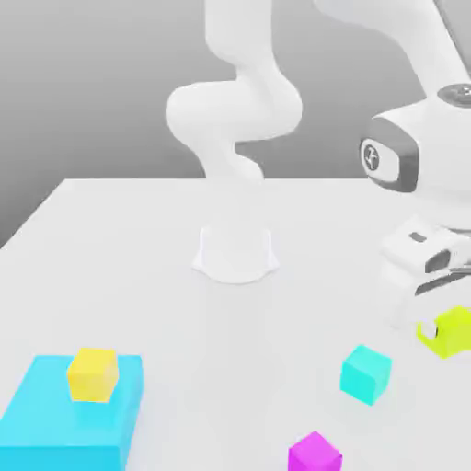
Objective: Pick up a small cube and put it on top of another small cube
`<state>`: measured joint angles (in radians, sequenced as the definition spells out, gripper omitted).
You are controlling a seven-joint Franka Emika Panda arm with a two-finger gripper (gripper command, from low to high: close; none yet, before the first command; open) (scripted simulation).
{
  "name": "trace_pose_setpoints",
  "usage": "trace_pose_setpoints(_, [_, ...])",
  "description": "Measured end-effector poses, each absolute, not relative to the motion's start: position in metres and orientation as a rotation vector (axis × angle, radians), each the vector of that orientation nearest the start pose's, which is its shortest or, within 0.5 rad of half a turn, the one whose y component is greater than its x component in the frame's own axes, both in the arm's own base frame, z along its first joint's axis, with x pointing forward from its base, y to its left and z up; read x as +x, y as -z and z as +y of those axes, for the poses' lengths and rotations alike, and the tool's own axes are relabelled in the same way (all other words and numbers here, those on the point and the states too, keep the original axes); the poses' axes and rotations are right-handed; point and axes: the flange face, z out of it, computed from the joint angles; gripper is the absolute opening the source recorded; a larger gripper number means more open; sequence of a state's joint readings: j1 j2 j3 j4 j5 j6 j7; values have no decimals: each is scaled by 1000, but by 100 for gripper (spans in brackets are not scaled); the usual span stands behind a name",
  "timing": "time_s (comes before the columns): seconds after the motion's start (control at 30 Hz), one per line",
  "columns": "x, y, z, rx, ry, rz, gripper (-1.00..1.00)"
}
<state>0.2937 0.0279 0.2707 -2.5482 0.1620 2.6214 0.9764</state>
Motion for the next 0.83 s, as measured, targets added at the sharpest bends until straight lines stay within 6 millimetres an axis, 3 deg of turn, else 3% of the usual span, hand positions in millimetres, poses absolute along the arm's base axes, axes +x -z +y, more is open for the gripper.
trace_pose_setpoints(0.27, [356, -251, 198, -2763, -6, 1471, -100])
trace_pose_setpoints(0.5, [359, -230, 194, -2739, 20, 1537, -100])
trace_pose_setpoints(0.77, [355, -190, 195, -2743, 9, 1529, -100])
trace_pose_setpoints(0.8, [353, -185, 195, -2744, 5, 1527, 100])
trace_pose_setpoints(0.83, [353, -185, 195, -2744, 5, 1527, 100])
